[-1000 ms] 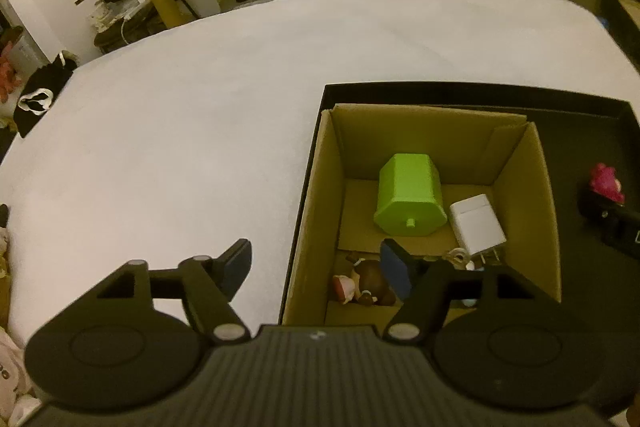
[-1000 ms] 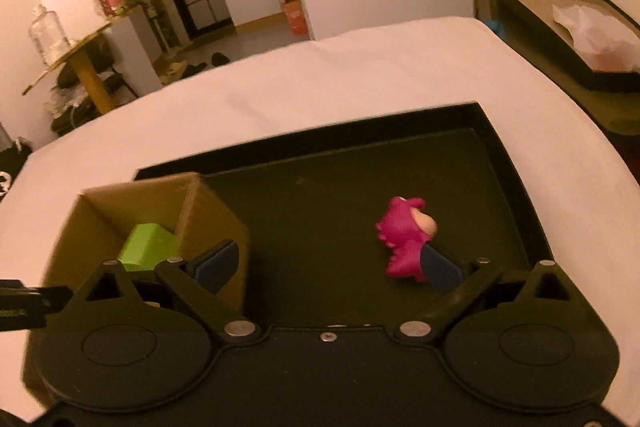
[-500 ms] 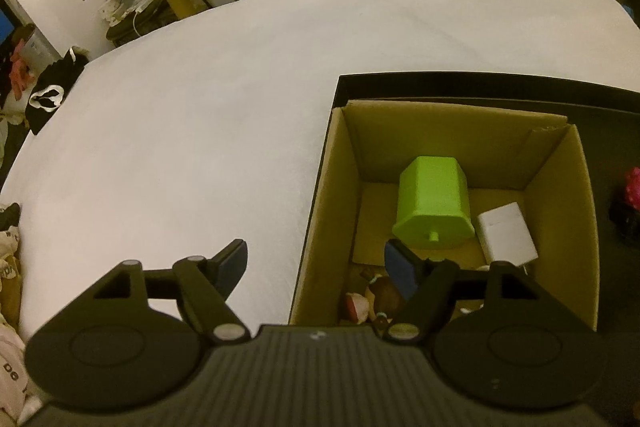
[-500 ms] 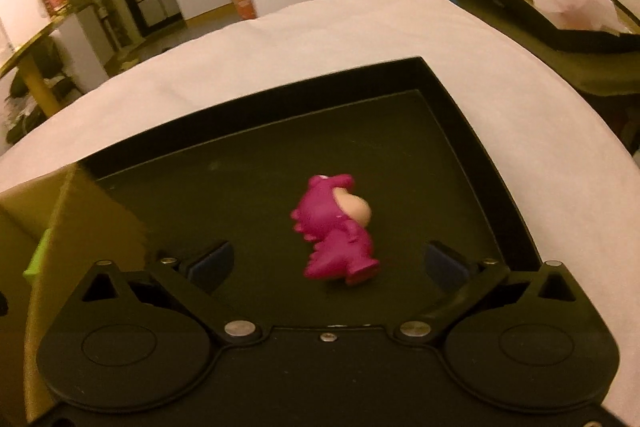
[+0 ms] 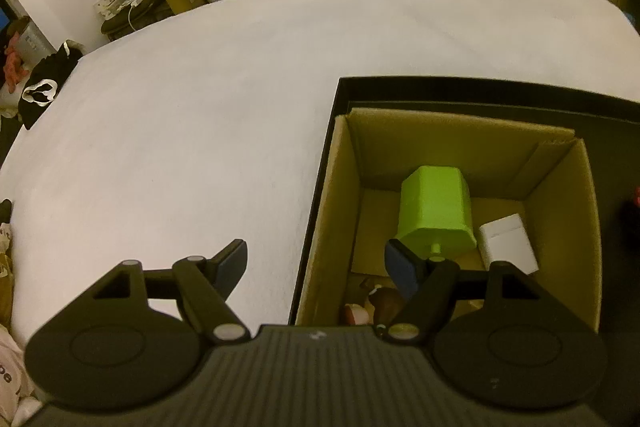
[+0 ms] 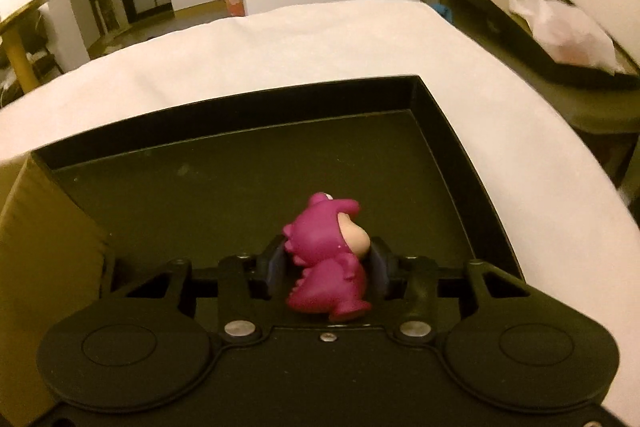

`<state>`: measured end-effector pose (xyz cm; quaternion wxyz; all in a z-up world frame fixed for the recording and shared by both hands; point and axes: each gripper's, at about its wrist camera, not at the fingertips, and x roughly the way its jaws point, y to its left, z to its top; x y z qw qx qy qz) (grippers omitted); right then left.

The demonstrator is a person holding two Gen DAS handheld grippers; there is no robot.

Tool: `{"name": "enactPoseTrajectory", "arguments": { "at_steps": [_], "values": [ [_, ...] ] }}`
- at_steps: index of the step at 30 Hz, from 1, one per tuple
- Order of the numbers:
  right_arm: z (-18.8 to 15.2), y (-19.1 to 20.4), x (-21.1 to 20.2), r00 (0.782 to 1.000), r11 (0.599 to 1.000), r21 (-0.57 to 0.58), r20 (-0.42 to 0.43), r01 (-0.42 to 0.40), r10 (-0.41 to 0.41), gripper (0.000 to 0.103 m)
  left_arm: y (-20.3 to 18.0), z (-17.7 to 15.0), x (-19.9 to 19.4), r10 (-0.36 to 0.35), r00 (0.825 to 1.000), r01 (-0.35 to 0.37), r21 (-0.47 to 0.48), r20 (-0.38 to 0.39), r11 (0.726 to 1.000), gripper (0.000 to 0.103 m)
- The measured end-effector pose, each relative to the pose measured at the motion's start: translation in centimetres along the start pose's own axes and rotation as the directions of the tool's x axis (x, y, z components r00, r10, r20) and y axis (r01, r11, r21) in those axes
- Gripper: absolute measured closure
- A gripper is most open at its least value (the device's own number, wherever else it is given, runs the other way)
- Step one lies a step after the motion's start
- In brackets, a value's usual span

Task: Organize rigid objects
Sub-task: 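Return the right gripper to the tray and grasp the pink dinosaur figurine, then carry the pink dinosaur with the right gripper and release it into the box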

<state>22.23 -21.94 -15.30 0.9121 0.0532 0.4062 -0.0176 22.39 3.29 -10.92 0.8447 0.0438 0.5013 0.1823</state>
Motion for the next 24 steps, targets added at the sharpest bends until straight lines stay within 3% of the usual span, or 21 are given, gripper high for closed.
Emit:
{"name": "enactPoseTrajectory", "arguments": {
  "at_steps": [4, 24],
  "values": [
    [0.2, -0.1, -1.3, 1.0, 1.0, 0.004, 0.011, 0.009, -0.009, 0.06, 0.3, -0.4, -0.9, -0.002, 1.0, 0.002, 0.007, 0.016, 1.0, 0.029],
    [2.1, 1.1, -7.9, 0.987, 0.99, -0.024, 0.082, -0.137, 0.139, 0.06, 2.8, -2.8, -4.6, -0.073, 0.997, 0.074, -0.042, 0.032, 0.996, 0.029]
  ]
}}
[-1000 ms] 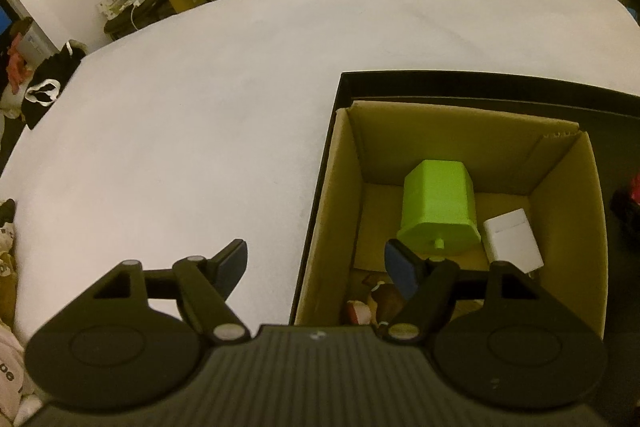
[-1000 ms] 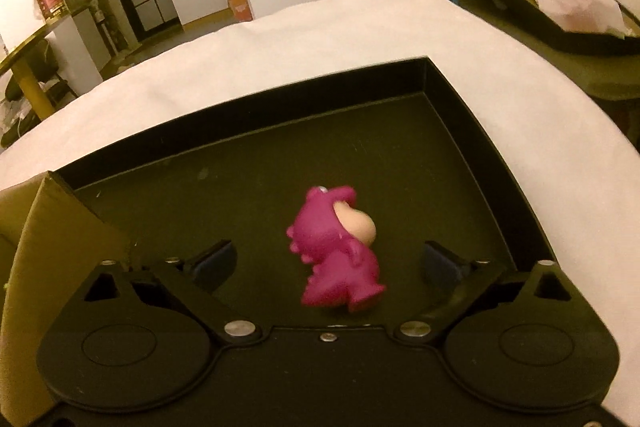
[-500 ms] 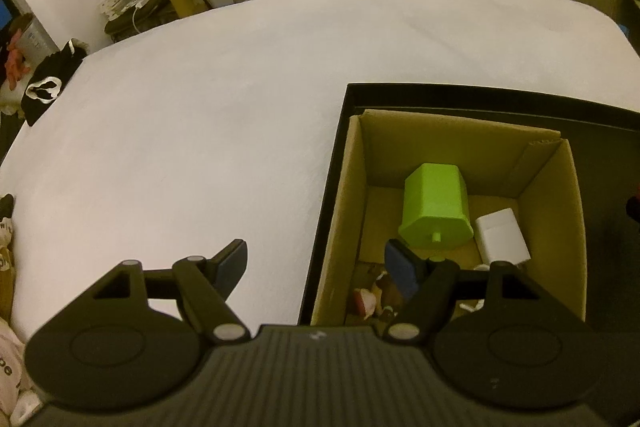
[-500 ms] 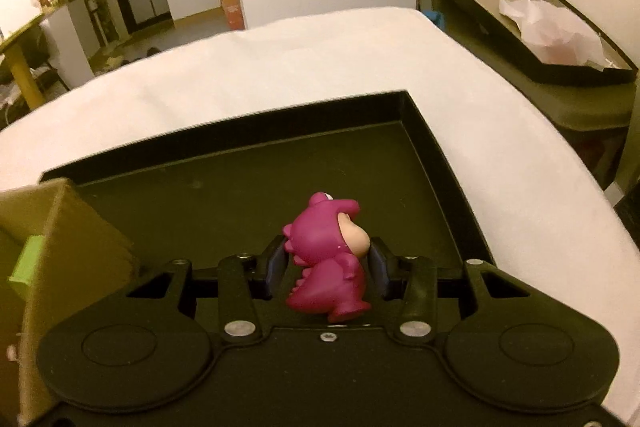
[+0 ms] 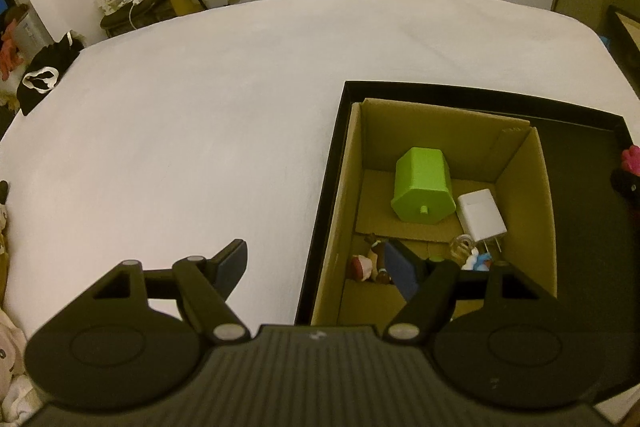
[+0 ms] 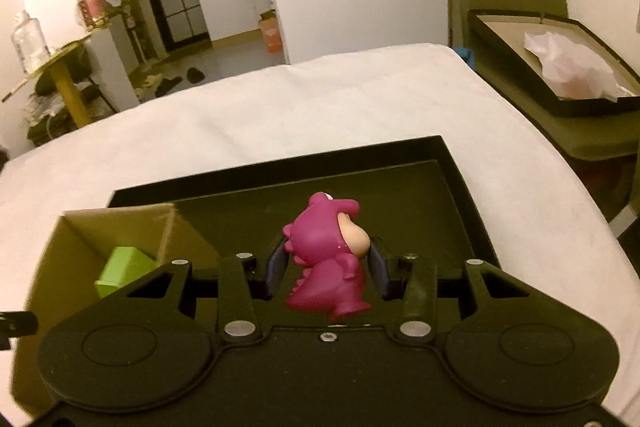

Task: Organize rigid objects
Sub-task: 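Carry the pink dinosaur with the right gripper and release it into the box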

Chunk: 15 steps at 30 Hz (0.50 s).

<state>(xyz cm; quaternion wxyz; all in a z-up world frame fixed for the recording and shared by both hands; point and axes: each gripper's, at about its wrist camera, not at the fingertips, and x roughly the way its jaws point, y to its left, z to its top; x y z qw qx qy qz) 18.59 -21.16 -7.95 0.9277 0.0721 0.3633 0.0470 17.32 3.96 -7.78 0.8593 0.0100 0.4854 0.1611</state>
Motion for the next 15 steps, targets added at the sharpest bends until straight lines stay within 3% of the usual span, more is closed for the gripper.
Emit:
{"name": "enactPoseTrajectory", "arguments": {
  "at_steps": [15],
  "values": [
    [0.3, 4.5, -2.2, 0.996, 0.988, -0.126, 0.025, -0.084, 0.088, 0.06, 1.2, -1.2, 0.0, -0.04, 0.999, 0.04, -0.02, -0.008, 0.999, 0.029]
  ]
}}
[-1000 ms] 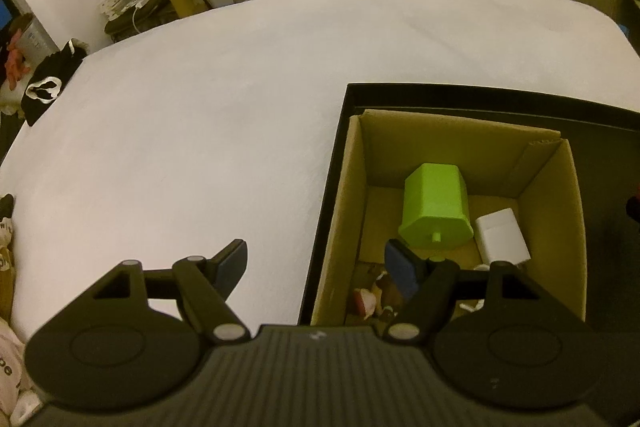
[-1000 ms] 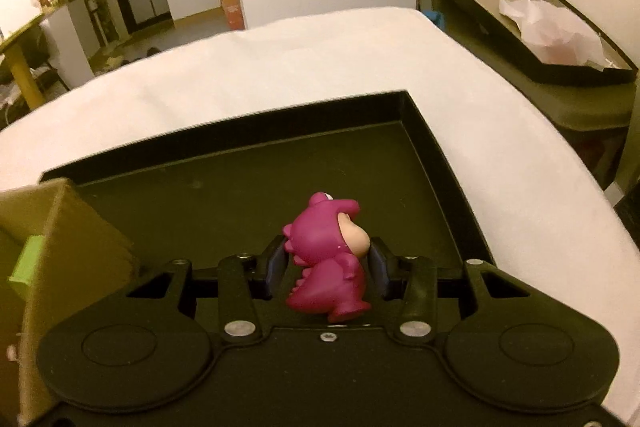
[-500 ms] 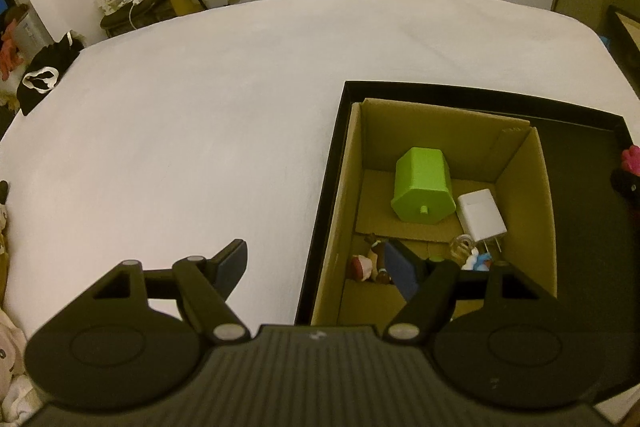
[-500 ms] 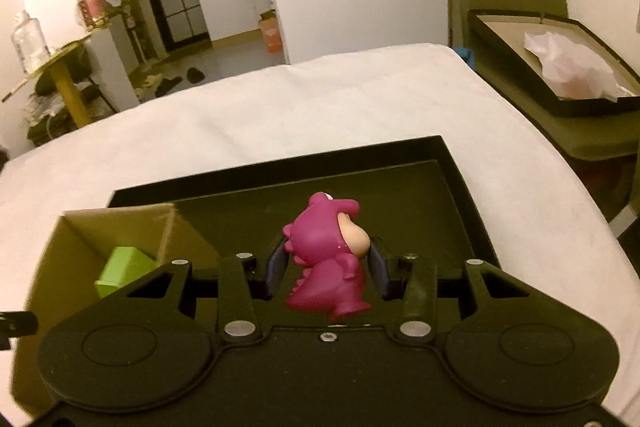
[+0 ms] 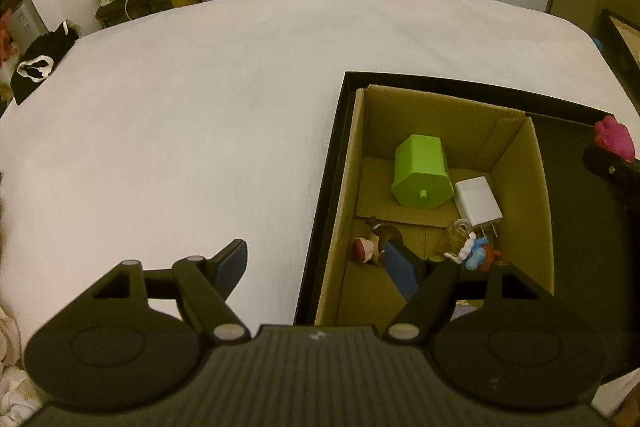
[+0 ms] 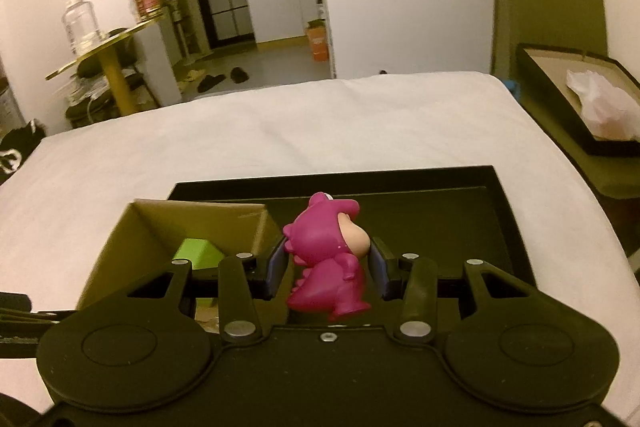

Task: Organize rigid objects
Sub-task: 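Carry the pink dinosaur with the right gripper and release it into the box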

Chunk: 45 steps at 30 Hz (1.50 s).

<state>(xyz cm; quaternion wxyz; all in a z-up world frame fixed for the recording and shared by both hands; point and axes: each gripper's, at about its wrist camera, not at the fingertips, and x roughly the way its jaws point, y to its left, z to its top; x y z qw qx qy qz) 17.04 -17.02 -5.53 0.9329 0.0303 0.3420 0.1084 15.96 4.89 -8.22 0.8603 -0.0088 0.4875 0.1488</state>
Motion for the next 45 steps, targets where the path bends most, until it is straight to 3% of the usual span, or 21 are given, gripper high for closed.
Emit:
{"name": "enactPoseTrajectory", "arguments": {
  "at_steps": [10, 19, 22, 25, 27, 30, 35, 45],
  "values": [
    [0.2, 2.1, -0.4, 0.995, 0.994, -0.03, 0.009, -0.101, 0.101, 0.06, 0.6, -0.6, 0.9, -0.054, 0.998, 0.054, -0.027, -0.016, 0.998, 0.029],
    [-0.7, 5.1, 0.6, 0.984, 0.981, -0.077, -0.041, -0.177, 0.174, 0.06, 0.9, -1.1, 2.0, -0.117, 0.993, 0.116, -0.033, -0.013, 0.993, 0.03],
    [-0.9, 6.2, 1.0, 0.979, 0.976, -0.095, -0.069, -0.198, 0.192, 0.06, 1.5, -1.1, 2.3, -0.14, 0.99, 0.14, -0.056, -0.01, 0.989, 0.034],
    [-1.3, 7.0, 1.5, 0.976, 0.973, -0.105, -0.095, -0.204, 0.194, 0.06, 1.9, -1.1, 2.3, -0.161, 0.987, 0.161, -0.067, -0.008, 0.985, 0.053],
    [-1.4, 7.4, 2.0, 0.973, 0.972, -0.099, -0.115, -0.213, 0.201, 0.06, 2.1, -1.1, 2.6, -0.179, 0.984, 0.177, -0.077, -0.016, 0.981, 0.074],
    [-1.7, 7.6, 2.5, 0.969, 0.972, -0.086, -0.139, -0.218, 0.205, 0.06, 2.3, -1.3, 3.0, -0.197, 0.98, 0.194, -0.087, -0.028, 0.977, 0.086],
    [-2.2, 8.2, 3.1, 0.965, 0.971, -0.092, -0.165, -0.22, 0.203, 0.06, 2.5, -1.6, 3.2, -0.198, 0.98, 0.196, -0.086, -0.021, 0.977, 0.093],
    [-2.6, 9.1, 3.5, 0.961, 0.966, -0.1, -0.168, -0.237, 0.219, 0.051, 3.0, -1.2, 3.3, -0.218, 0.975, 0.213, -0.105, -0.04, 0.972, 0.091]
  ]
}}
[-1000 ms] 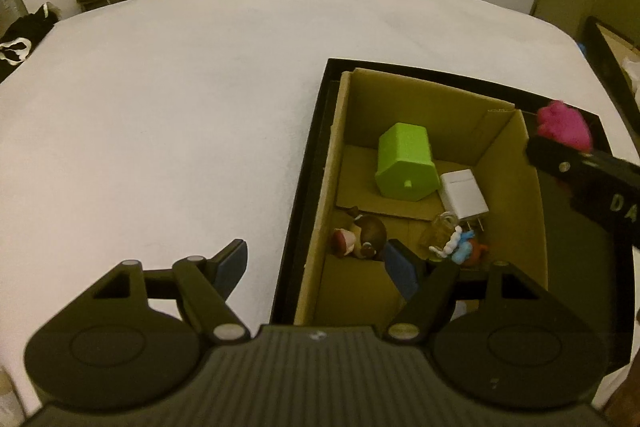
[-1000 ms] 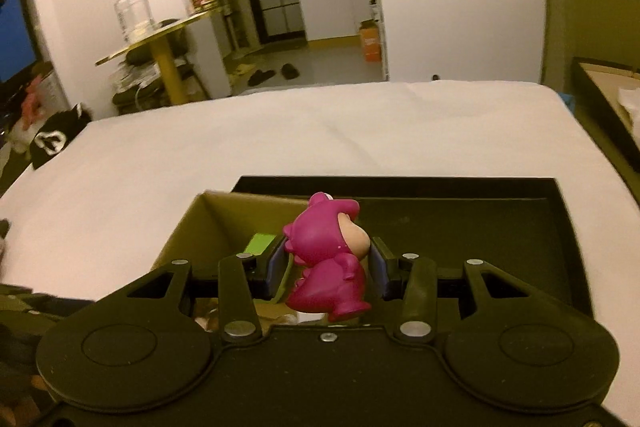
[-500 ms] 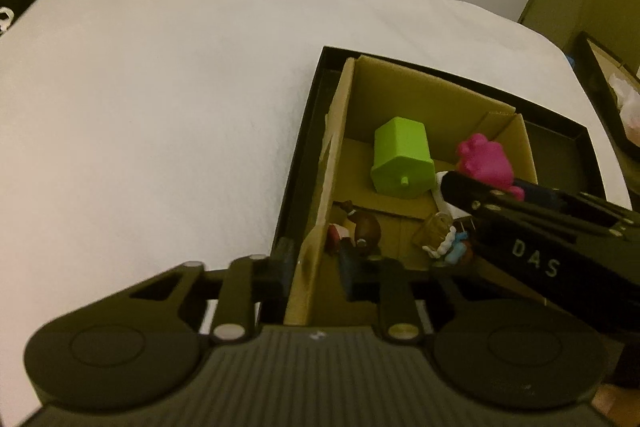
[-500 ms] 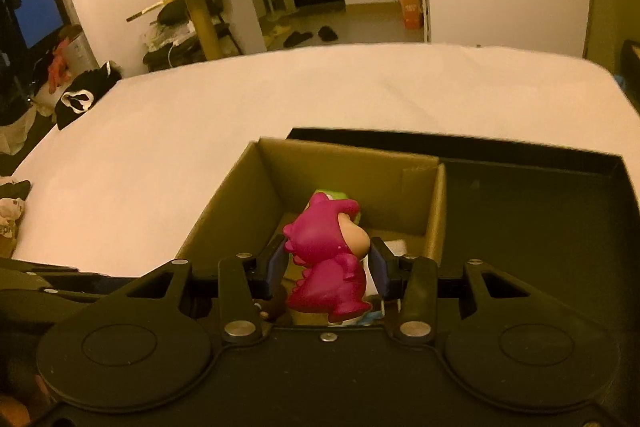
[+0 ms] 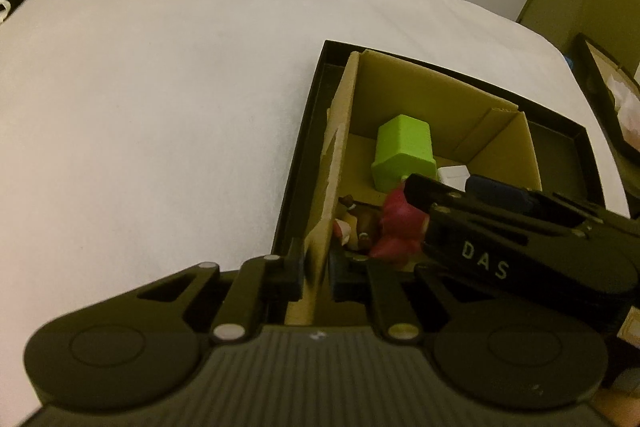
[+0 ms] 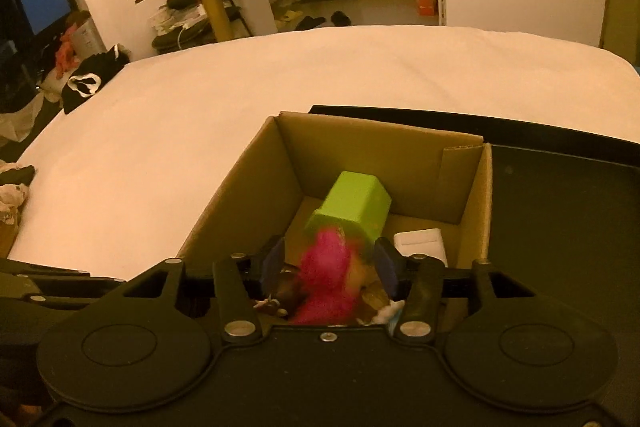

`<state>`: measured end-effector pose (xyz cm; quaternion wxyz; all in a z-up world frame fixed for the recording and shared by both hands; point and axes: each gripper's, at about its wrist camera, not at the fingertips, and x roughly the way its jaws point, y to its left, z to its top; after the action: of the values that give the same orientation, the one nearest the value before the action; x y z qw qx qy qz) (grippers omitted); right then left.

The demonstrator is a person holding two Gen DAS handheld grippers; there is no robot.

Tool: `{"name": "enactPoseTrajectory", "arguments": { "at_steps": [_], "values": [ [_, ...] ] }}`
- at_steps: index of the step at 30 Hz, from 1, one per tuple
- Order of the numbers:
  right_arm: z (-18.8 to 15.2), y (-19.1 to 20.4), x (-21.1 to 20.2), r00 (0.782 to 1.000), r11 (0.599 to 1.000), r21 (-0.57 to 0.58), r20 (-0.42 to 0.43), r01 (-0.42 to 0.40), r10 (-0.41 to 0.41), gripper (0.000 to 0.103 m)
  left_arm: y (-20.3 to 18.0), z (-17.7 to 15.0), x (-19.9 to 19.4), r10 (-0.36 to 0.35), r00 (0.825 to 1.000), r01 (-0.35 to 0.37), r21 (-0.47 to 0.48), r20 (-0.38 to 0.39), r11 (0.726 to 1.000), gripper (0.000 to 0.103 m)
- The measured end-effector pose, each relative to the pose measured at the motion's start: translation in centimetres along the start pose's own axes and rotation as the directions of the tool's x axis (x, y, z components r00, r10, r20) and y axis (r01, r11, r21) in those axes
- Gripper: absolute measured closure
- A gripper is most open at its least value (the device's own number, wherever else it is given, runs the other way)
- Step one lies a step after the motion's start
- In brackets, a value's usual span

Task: Organize rigid objects

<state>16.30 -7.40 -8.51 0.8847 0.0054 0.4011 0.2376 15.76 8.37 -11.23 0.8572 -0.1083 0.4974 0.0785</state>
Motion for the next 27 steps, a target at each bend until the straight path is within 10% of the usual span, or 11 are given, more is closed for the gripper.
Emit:
{"name": "enactPoseTrajectory", "arguments": {
  "at_steps": [16, 27],
  "values": [
    [1.3, -1.7, -5.3, 0.999, 0.995, 0.101, 0.034, -0.002, -0.001, 0.051, -0.7, 1.1, -4.1, 0.0, 1.0, 0.0, 0.02, 0.026, 1.0, 0.043],
    [0.3, -3.1, -9.6, 0.998, 0.985, 0.172, 0.048, 0.027, -0.036, 0.021, -2.3, 0.6, -8.5, -0.024, 0.998, 0.02, 0.069, 0.058, 0.997, 0.028]
  ]
}}
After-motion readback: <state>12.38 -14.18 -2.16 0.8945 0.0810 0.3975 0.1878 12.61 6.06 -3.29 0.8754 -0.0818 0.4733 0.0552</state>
